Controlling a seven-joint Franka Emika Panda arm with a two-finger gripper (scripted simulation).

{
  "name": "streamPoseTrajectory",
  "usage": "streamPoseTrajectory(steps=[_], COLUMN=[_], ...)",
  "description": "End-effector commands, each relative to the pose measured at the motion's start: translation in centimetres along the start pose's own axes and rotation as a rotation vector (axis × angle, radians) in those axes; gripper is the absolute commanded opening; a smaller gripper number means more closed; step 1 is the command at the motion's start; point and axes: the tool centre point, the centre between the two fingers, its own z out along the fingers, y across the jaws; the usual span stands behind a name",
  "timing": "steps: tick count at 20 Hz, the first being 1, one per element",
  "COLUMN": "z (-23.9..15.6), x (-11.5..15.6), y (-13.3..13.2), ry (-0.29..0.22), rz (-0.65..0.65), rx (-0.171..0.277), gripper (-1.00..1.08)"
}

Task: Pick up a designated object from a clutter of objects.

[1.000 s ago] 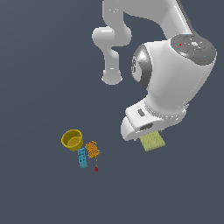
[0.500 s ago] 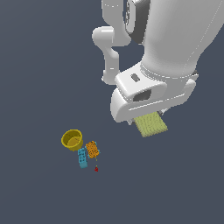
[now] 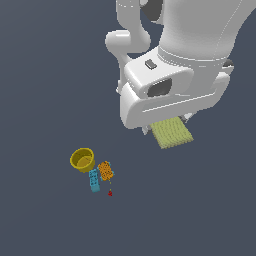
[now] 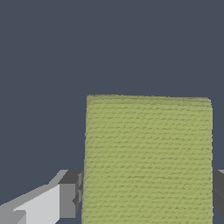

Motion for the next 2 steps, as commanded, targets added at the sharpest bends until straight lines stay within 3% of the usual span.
streamPoseTrajectory(steps=[1, 2], z=[-0.17, -0.14], x=[0.05, 0.07], y=[0.03, 0.03], ry=[0.000, 0.000], rz=[0.000, 0.000], rx=[0.000, 0.000], gripper=[-1.00, -1.00])
